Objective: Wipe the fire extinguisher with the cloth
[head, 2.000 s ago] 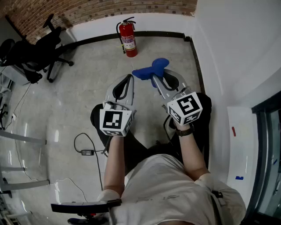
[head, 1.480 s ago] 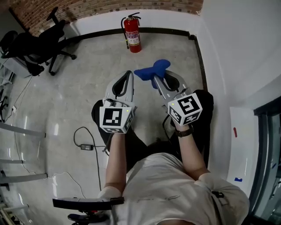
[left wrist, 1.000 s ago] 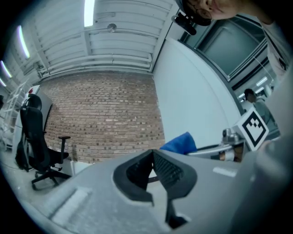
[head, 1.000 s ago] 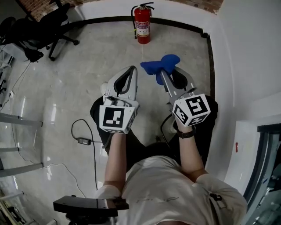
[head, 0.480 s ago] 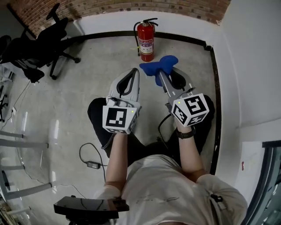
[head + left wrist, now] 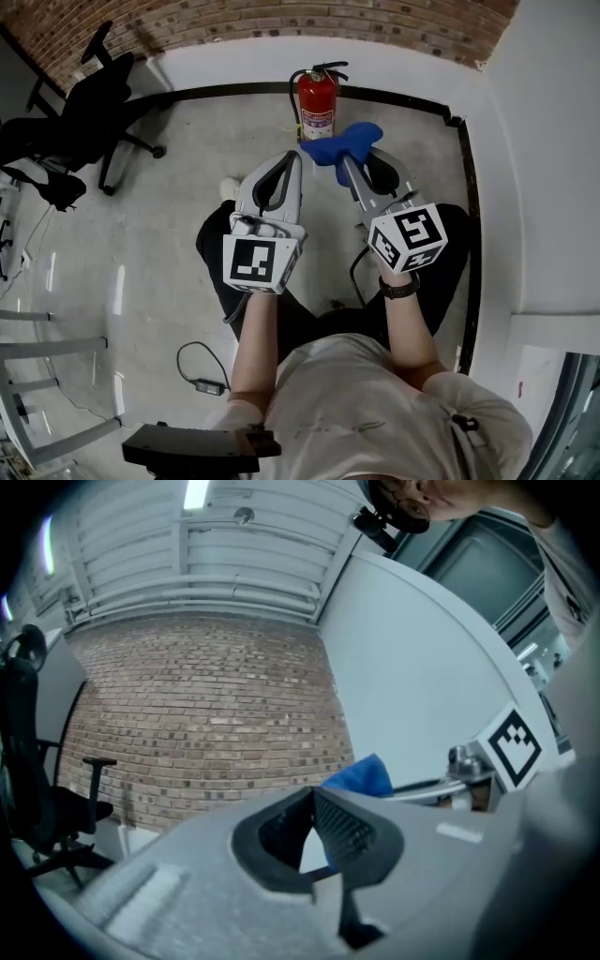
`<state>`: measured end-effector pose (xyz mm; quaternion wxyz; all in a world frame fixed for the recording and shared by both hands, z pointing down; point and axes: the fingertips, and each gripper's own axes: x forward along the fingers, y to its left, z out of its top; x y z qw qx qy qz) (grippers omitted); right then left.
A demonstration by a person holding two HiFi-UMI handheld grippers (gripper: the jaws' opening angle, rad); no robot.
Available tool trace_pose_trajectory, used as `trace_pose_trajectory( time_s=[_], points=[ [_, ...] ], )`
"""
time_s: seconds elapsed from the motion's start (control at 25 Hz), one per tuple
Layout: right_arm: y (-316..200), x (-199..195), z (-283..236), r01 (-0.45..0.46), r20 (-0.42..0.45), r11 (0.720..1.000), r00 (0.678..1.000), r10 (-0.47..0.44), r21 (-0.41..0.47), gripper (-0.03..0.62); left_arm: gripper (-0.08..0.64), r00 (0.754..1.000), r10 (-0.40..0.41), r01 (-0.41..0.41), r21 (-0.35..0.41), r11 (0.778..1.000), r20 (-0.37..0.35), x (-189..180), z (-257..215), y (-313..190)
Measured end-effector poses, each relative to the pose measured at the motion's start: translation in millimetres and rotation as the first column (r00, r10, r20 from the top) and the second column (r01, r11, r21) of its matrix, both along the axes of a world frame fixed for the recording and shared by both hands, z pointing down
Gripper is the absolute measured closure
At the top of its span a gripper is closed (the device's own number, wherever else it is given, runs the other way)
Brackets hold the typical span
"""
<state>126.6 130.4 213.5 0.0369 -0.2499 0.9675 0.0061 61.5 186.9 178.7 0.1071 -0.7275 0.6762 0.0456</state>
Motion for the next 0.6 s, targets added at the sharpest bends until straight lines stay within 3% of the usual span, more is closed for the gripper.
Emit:
trace_pose_trajectory(
  time_s=[0.28, 0.4, 0.6],
  points=[
    [-66.8, -38.0, 27.6, -0.053, -0.051, 0.997, 0.997, 0.05, -0.049, 0.52, 0.558, 1.0, 0.019, -0.02, -0.036, 0.999, -0.024, -57.8, 26.0, -64.9],
    [-86.5, -52.2, 37.2, -0.051, -0.076, 0.997, 0.996, 0.046, -0.058, 0.52, 0.558, 0.999, -0.011, 0.009, -0.036, 0.999, -0.053, -84.2, 27.8, -87.3],
    [-111.7, -68.9, 56.9, -0.06, -0.11, 0.994, 0.993, 0.05, -0.093, 0.52, 0.558, 0.995, -0.015, 0.009, -0.059, 0.998, -0.098, -103.5, 37.0, -113.3]
  ],
)
